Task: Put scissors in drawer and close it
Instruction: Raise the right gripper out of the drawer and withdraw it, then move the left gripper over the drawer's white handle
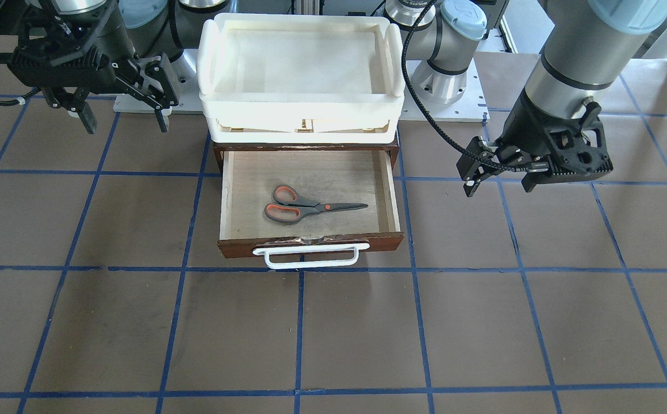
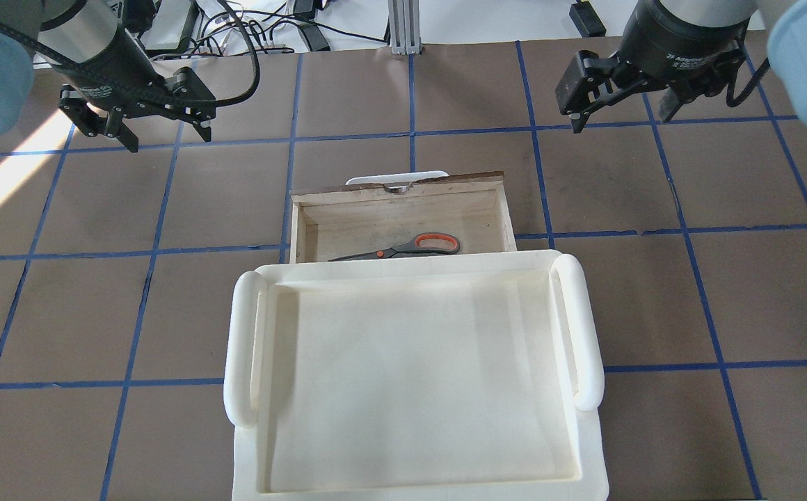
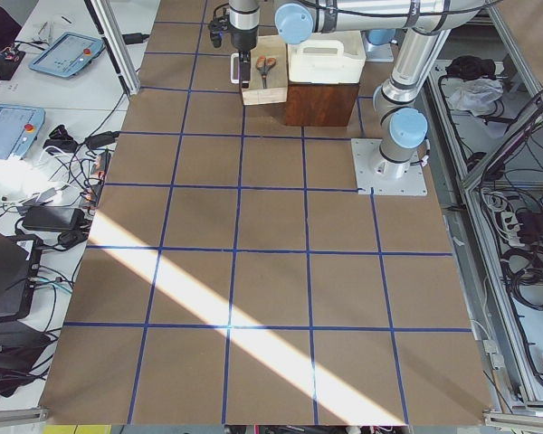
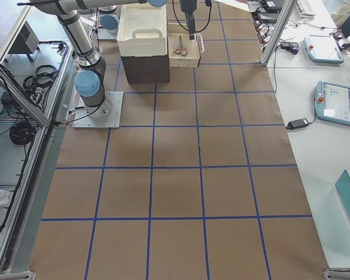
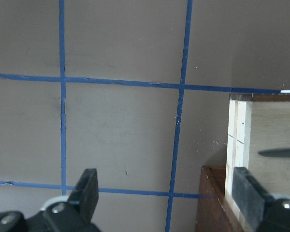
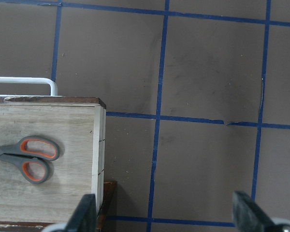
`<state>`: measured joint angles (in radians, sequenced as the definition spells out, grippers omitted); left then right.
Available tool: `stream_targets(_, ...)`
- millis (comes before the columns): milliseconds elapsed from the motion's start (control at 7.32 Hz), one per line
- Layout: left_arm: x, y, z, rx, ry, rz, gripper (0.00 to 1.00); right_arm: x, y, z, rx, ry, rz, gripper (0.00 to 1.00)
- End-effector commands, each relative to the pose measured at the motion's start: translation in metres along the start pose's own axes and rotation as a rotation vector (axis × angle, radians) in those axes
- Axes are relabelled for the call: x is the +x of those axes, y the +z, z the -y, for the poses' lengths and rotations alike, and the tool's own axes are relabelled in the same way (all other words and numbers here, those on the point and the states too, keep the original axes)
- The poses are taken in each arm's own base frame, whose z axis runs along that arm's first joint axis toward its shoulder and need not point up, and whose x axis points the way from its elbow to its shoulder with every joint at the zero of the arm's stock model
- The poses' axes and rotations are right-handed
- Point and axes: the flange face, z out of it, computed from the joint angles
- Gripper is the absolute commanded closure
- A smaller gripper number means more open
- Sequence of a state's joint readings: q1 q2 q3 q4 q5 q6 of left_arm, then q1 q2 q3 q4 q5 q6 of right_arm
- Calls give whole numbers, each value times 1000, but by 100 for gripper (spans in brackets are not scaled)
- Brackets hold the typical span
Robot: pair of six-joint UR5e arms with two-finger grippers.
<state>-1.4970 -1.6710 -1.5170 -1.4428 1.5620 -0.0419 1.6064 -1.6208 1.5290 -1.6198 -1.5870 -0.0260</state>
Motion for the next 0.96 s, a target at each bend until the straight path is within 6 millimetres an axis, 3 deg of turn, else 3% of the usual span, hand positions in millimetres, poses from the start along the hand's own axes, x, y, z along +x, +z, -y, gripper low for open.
stream_targets(0, 45, 20, 37, 14, -25, -14, 0, -1, 1, 0, -3, 23, 7, 0)
stream_targets(137, 70, 45, 54, 45, -34, -28, 0, 0, 2, 0, -6, 23, 1, 0)
stream_targets(410, 121, 99, 67, 60, -71, -41, 0, 0, 3, -1, -10, 22, -2, 0)
stream_targets(546, 150, 122, 63, 49, -63, -37, 0, 0, 3, -1, -10, 23, 1, 0)
stream_targets(820, 183, 165, 60, 22, -40, -32, 0, 0, 5, -1, -15, 22, 3, 0)
